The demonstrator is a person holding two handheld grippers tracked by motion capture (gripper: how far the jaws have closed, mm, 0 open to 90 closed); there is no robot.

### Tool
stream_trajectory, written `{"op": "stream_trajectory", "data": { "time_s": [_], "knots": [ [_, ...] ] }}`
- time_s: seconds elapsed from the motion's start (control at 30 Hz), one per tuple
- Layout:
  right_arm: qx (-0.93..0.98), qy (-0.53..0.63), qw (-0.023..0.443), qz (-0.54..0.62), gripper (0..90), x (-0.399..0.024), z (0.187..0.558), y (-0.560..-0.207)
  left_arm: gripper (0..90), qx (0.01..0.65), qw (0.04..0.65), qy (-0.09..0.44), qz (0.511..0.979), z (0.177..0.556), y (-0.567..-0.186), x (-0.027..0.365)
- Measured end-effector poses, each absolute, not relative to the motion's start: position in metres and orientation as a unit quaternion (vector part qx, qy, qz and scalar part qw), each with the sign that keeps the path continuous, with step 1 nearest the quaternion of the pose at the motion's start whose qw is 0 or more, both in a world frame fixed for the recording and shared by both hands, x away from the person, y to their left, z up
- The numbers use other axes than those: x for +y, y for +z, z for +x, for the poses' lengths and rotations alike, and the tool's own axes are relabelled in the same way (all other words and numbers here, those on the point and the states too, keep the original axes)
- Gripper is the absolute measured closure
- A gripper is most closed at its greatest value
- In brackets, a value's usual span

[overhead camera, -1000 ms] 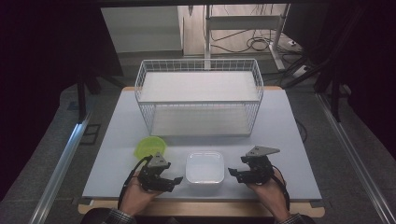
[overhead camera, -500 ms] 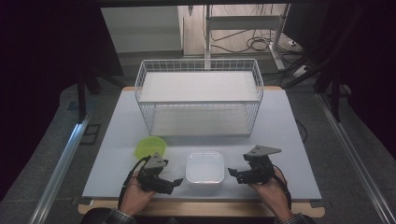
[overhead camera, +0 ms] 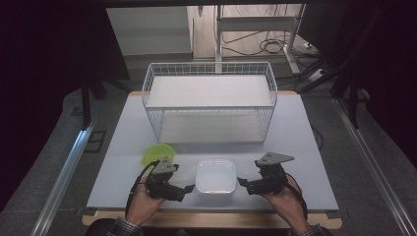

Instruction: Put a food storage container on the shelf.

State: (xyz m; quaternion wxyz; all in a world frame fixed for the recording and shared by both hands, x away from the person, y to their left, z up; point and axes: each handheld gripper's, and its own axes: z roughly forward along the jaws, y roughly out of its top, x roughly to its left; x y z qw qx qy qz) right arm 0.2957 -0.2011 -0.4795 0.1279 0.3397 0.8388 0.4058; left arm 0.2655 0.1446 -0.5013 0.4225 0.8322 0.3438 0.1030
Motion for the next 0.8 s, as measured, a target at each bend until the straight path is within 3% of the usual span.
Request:
{"op": "stream_trajectory", "data": {
  "time_s": [0.4,0.6,0.77,0.8],
  "knots": [
    [0.845,0.404,0.107,0.335,3.9,-0.185,0.294,-0.475,7.5,0.350,0.436,0.083,0.825,0.276,-0.488,0.131],
    [0.844,0.408,0.082,0.338,14.3,-0.176,0.294,-0.470,15.2,0.350,0.436,0.074,0.826,0.283,-0.490,0.121],
    [0.846,0.406,0.070,0.339,17.6,-0.172,0.297,-0.471,15.8,0.353,0.431,0.058,0.829,0.288,-0.495,0.116],
    [0.846,0.402,0.064,0.343,17.9,-0.170,0.300,-0.474,14.8,0.352,0.427,0.035,0.832,0.291,-0.500,0.112]
  ]
}}
